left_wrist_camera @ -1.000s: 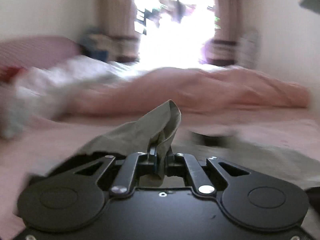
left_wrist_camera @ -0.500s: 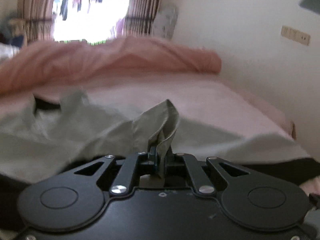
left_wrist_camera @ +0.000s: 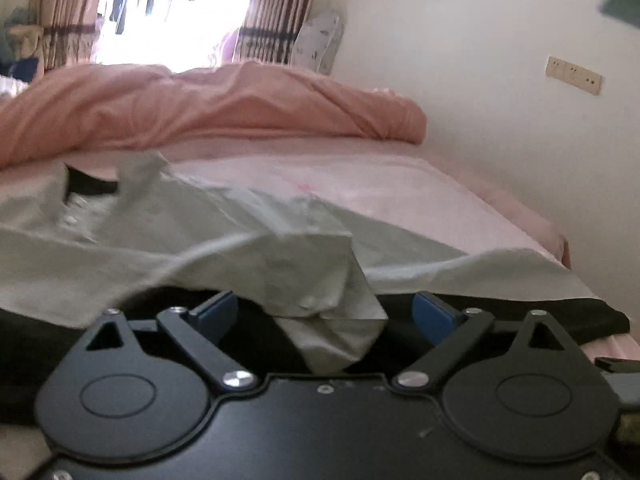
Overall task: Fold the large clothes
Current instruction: 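Fold the held sleeve across the coat body with the left gripper, then grasp the other sleeve cuff with the right gripper and lift it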
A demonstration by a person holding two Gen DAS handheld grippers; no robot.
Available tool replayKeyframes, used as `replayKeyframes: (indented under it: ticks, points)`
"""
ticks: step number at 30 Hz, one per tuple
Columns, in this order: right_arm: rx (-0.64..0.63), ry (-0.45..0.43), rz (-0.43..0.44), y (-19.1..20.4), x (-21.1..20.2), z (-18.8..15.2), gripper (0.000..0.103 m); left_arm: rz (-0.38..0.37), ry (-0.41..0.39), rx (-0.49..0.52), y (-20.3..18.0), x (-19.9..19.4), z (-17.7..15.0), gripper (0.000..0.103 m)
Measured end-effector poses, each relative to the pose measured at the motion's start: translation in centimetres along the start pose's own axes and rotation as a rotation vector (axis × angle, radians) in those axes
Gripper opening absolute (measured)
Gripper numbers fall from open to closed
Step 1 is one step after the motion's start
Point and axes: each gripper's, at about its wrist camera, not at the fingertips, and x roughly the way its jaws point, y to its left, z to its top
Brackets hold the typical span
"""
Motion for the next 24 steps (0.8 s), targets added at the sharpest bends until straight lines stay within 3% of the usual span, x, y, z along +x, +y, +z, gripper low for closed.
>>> replayKeyframes:
  ticks: [5,7,14,16,21,22,24]
  points:
    - [0.024,0.004,0.006,-0.4,0.0,-0.1,0.103,0.112,-0.058,0.030,4.8,-5.1,1.5,0.103]
    - [0.024,0.001,0.003,-0.5,-0.1,-0.2,0.103,0.194,-0.065,0.037,7.5,-6.5,1.9,0.103]
    - [0.114,-0.027,0.056,-3.1,-0.5,-0.2,0.103,0.480,0.047,0.008,18.9,-12.8,-0.9,0.103]
    - [0.203,-0.061,0.112,-5.8,-1.3,-0.2,0.103,0.544,0.069,-0.010,21.4,-15.3,-2.2,0.103]
    - [0.472,-0.079,0.098,-15.7,-1.5,-1.1,0.102,0.638,0.086,-0.061,24.8,-22.7,-5.8,0.103]
    - [0.522,-0.076,0.118,-18.1,-1.2,-1.2,0.093,0.653,0.088,-0.062,24.9,-23.8,-6.6,0.103]
    - [0.624,-0.099,0.161,-22.2,-1.0,-1.0,0.086,0.683,0.095,-0.069,24.7,-25.2,-7.9,0.103]
